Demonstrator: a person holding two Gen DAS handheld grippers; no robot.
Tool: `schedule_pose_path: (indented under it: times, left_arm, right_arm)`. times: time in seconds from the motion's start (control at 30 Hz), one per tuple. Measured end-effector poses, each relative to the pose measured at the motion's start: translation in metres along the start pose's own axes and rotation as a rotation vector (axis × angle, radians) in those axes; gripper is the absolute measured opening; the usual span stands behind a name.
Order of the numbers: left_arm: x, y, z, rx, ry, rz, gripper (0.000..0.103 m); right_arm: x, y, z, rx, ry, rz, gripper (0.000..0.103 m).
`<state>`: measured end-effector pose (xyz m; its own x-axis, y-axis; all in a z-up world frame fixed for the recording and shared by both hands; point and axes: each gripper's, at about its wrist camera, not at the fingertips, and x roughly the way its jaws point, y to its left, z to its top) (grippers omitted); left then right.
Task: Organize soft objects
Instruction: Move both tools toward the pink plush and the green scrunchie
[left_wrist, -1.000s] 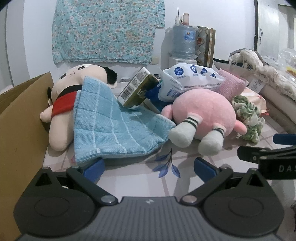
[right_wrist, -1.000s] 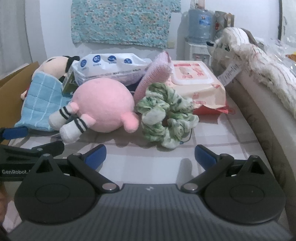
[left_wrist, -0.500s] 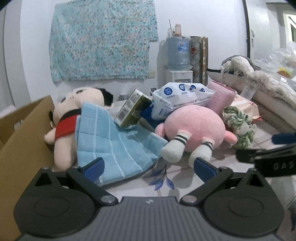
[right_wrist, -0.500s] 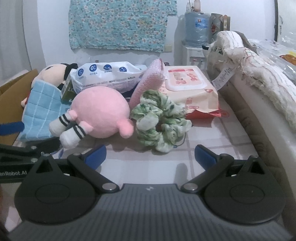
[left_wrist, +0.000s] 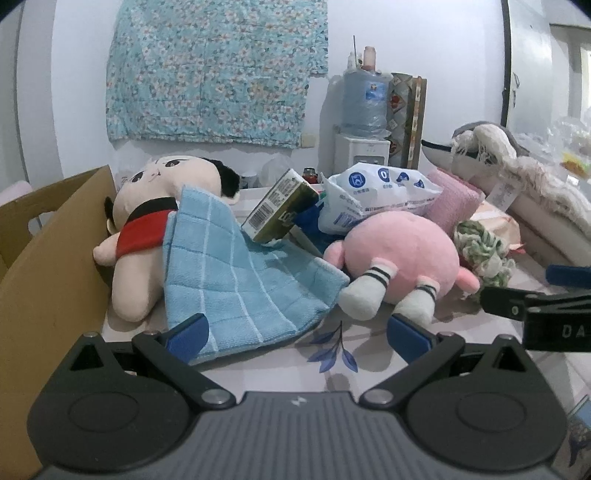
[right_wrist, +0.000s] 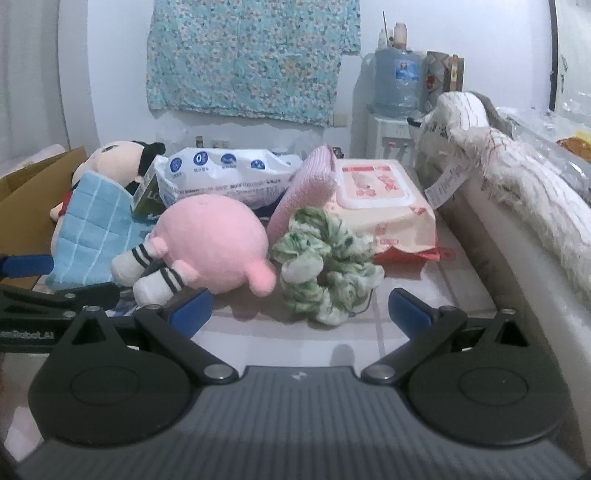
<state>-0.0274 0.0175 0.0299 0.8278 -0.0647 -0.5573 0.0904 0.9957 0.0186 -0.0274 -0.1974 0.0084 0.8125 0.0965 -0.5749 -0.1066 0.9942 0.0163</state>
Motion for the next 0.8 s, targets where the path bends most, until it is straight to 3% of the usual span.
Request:
schedule_pose_path:
  times: [0.43,0.67,0.8]
  left_arm:
    - [0.001,-0.012,0.005,0.040,-0.047,0.015,0.103]
    - [0.011,0.001,0.002,-0.011,0.019,-0.007,0.099]
    - [0.010,0.005,0.002,-0.019,0.007,-0.030,0.098]
  right_arm:
    - [-0.004,-0.010,0.000,0.044,0.002,-0.012,0.102]
    - [-0.001,-0.006,0.000,0.034,0.002,0.001,0.102]
    - [0.001,-0.006,0.002,0.035,-0.013,0.007,0.102]
